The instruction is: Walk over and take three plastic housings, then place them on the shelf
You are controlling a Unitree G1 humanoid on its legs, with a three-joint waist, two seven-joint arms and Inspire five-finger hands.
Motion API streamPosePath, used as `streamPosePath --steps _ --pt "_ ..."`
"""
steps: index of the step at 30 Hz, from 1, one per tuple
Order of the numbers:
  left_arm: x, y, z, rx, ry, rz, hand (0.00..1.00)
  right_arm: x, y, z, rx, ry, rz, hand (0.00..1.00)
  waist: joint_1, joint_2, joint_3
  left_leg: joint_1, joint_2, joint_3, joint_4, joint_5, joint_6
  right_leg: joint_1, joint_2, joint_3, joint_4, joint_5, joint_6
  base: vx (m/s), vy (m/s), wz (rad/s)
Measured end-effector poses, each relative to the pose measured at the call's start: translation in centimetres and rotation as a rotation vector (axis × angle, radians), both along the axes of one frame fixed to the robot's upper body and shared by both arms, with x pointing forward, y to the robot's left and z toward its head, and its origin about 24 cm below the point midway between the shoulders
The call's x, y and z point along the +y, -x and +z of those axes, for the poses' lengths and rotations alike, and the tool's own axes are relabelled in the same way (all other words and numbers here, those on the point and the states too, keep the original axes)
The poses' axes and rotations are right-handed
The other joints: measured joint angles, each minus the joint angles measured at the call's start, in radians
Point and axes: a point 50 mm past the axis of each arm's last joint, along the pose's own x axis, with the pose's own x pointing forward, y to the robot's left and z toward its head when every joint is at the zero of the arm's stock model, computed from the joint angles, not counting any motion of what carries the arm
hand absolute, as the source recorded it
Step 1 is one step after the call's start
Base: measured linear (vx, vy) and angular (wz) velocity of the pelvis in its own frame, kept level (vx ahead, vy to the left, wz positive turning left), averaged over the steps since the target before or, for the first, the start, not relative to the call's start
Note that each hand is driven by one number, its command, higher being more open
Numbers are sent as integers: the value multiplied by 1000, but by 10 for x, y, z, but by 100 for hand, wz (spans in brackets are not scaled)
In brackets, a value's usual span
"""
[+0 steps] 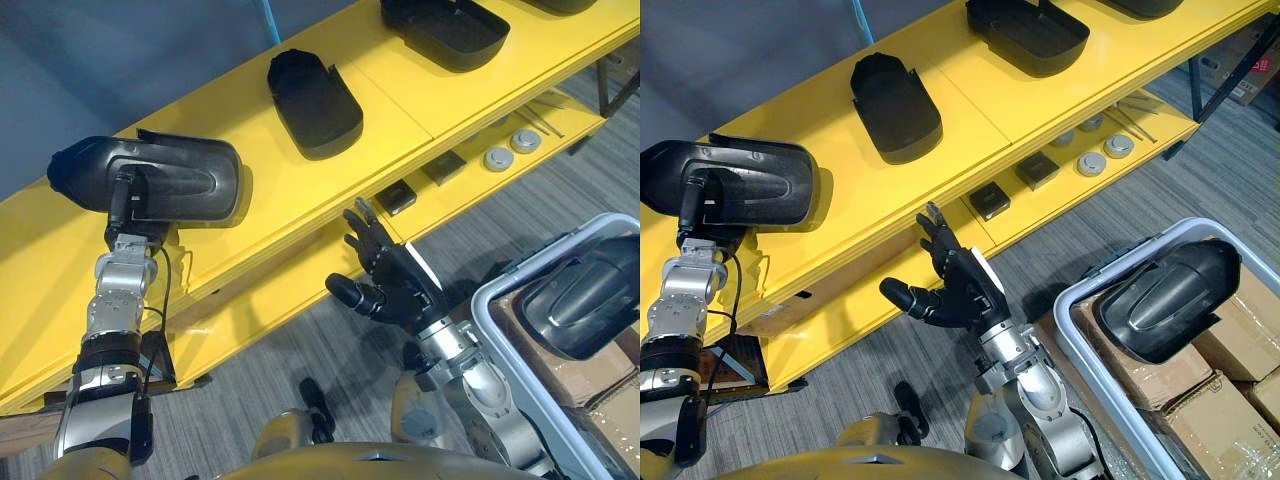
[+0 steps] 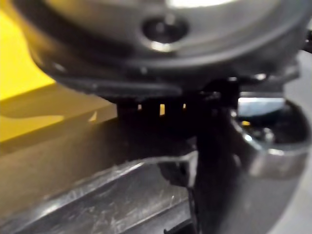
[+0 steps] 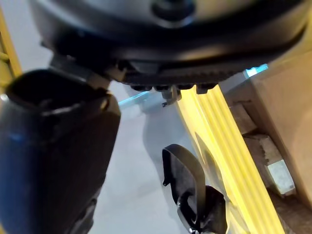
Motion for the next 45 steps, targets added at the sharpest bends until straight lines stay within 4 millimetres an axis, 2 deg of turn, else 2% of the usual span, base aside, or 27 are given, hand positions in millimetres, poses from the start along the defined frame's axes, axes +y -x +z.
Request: streamPosePath --steps 6,11,15,19,23,26,30,34,38,40,45 --pt "-1 4 -6 15 -17 -19 100 0 1 -1 4 1 0 100 -1 1 0 1 1 2 -1 -11 -8 4 0 0 -2 -3 -4 -12 -2 -1" --pt "0 4 -5 94 -187 -35 100 0 1 -1 6 1 -1 100 -2 3 -1 3 1 2 0 -5 0 4 0 0 -1 -2 -3 0 0 0" --pt "3 4 -5 158 -243 -18 100 -1 2 -2 13 0 -3 100 -4 3 -1 17 1 3 -1 -5 0 14 0 0 -1 -2 -3 0 0 0" --pt "5 -1 0 224 -254 43 100 1 4 -4 25 -6 -12 100 -7 2 -1 16 2 2 -3 -6 -1 20 1 -4 -4 -3 -4 0 0 0" --pt "18 0 3 344 -319 147 100 7 8 -8 55 -21 -14 100 -24 -1 -1 15 10 3 -3 -8 -4 20 9 -4 -7 -3 -5 3 -11 -1" --pt "30 2 9 467 -465 217 100 10 11 -10 70 -34 -16 100 -36 -4 -2 19 19 4 -1 -6 -9 21 21 -5 -9 -5 -9 30 -38 -3" --pt "57 7 30 627 -632 330 100 10 11 -10 71 -35 -17 100 -40 -8 -4 24 27 4 -2 -3 -14 23 34 -5 -9 -5 -13 28 -23 -1" --pt "90 20 70 800 -891 480 100 9 11 -11 68 -40 -19 100 -38 -10 -5 46 31 0 -9 -4 -15 48 39 -10 -17 -9 -19 26 -14 1" --pt "102 21 107 929 -1217 523 100 11 7 -18 74 -33 -13 100 -28 -30 -21 51 33 -16 -6 -6 -17 70 41 -17 -30 -10 -21 1 -1 8" --pt "98 15 107 975 -1299 490 100 10 6 -25 98 -18 -21 100 -19 -38 -38 53 33 -25 -5 -7 -18 83 41 -25 -43 -9 -20 -11 0 12" --pt "92 9 81 1055 -1330 362 100 11 3 -33 125 -18 -31 100 -7 -65 -64 55 34 -44 -3 -8 -18 103 43 -38 -63 -3 -19 1 0 7"
